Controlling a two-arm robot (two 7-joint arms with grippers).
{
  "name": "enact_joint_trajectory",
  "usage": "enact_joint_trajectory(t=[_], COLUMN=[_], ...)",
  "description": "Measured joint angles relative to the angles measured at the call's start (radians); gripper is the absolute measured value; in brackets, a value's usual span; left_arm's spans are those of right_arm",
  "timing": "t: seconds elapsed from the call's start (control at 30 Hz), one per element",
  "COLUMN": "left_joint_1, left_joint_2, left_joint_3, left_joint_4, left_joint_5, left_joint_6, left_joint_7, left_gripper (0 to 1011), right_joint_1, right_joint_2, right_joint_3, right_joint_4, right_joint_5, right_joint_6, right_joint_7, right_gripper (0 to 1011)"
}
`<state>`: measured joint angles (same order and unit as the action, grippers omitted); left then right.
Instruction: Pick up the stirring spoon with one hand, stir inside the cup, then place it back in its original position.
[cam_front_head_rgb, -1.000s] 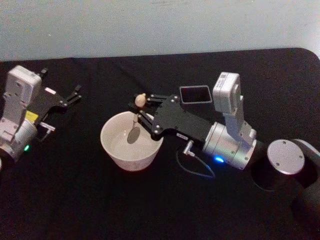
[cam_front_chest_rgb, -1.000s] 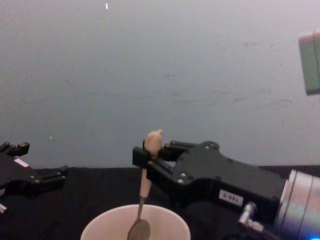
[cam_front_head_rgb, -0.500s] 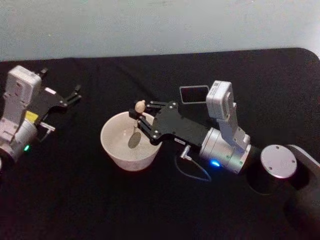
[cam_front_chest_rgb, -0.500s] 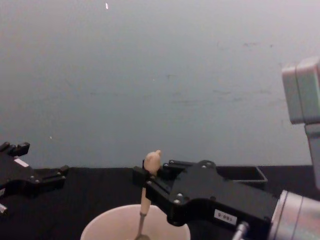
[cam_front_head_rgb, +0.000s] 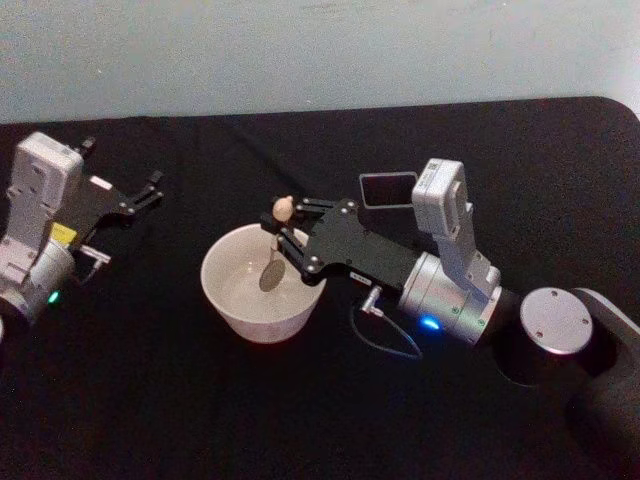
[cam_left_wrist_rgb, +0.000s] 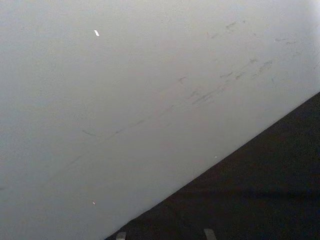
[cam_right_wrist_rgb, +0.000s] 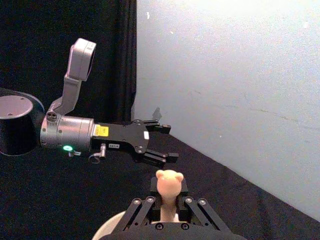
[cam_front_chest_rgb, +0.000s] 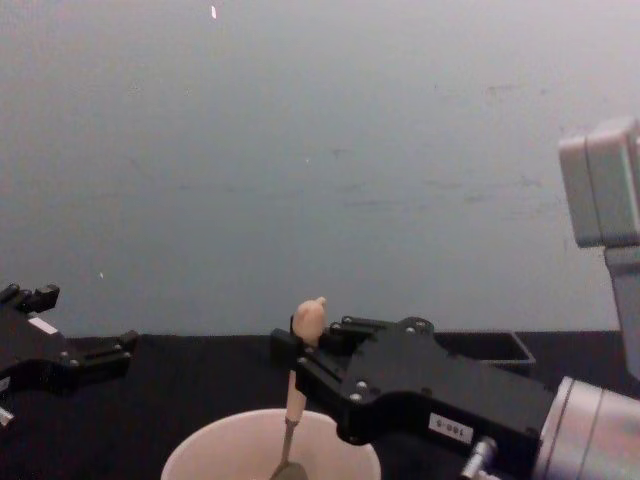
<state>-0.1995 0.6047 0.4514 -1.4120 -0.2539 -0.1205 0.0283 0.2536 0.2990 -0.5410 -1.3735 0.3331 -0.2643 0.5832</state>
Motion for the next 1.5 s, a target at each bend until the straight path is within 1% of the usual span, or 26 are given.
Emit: enact_joint_trajectory(t=[0.27, 0.4, 0.6, 0.9, 1.13, 1.5], left_joint_1=[0.000, 0.000, 0.000, 0.000, 0.000, 0.000], left_joint_2=[0.000, 0.000, 0.000, 0.000, 0.000, 0.000], left_joint_3=[0.000, 0.000, 0.000, 0.000, 0.000, 0.000], left_joint_4=[0.000, 0.000, 0.000, 0.000, 0.000, 0.000], left_joint_5=[0.000, 0.000, 0.000, 0.000, 0.000, 0.000], left_joint_6=[0.000, 0.000, 0.000, 0.000, 0.000, 0.000], left_joint_7=[0.000, 0.000, 0.000, 0.000, 0.000, 0.000], left_gripper=[1001, 1001, 1001, 1001, 1001, 1001], right_joint_1=[-0.002, -0.007, -0.021, -0.050, -0.065, -0.083], right_joint_2=[-0.001, 0.005, 0.023, 0.057, 0.073, 0.088], right_joint_3=[0.005, 0.009, 0.019, 0.031, 0.030, 0.011], right_joint_4=[-0.001, -0.008, -0.027, -0.077, -0.092, -0.119], right_joint_5=[-0.003, -0.003, 0.002, 0.025, 0.028, 0.038], right_joint_6=[0.000, 0.001, 0.003, 0.006, 0.011, 0.025], right_joint_7=[-0.001, 0.000, 0.002, 0.020, 0.025, 0.045], right_gripper=[174, 174, 174, 174, 174, 174])
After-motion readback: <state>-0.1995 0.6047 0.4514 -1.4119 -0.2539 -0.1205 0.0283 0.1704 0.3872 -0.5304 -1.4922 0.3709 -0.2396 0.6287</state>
